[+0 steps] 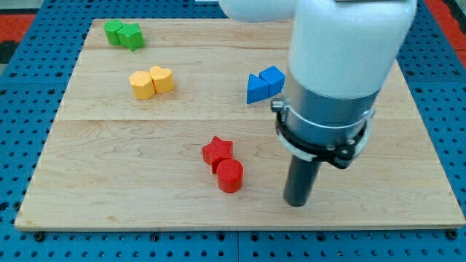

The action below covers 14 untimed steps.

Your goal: Move your arm slightly up

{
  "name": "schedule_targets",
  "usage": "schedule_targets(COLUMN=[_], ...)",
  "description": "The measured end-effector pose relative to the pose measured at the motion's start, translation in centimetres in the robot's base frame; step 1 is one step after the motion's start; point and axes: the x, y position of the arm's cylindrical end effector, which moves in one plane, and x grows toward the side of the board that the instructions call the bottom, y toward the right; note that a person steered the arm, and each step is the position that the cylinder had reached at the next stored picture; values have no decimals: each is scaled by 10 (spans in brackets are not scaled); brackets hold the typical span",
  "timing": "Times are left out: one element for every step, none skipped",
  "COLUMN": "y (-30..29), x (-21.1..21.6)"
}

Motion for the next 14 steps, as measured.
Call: schedule_targets(y=[34, 48, 64, 64, 60, 37, 35, 30, 25, 23, 23, 23, 23, 23], x=[-14, -37, -38, -55, -80, -108, -108, -108, -109, -109, -109, -109, -109, -105])
